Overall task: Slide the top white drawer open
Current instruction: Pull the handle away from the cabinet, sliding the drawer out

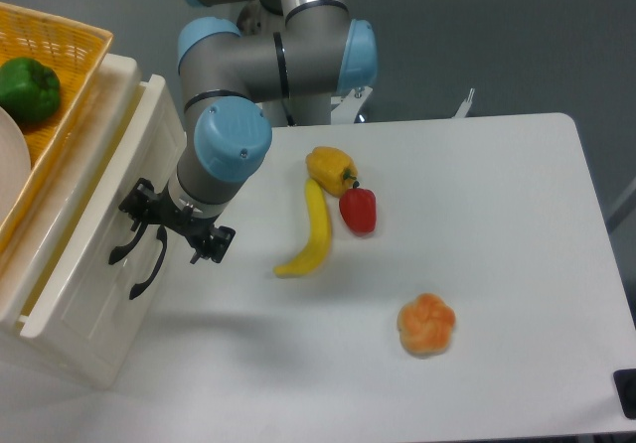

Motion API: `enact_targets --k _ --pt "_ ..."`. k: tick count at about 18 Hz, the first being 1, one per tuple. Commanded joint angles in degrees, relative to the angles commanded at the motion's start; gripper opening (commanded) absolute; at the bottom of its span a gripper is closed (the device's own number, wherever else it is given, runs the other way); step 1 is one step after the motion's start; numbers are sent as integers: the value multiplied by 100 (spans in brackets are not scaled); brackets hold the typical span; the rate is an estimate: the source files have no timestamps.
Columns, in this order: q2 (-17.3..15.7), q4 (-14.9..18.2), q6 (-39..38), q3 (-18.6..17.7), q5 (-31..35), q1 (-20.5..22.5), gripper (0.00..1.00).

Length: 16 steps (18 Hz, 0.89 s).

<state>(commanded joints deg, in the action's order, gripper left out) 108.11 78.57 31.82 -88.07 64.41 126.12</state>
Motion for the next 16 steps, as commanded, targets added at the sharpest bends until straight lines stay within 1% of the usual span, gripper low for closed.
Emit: enact_targets --k 3,16 --pt "-9 9 0 0 247 0 100" --pt "-18 18 9 167 265 193 100"
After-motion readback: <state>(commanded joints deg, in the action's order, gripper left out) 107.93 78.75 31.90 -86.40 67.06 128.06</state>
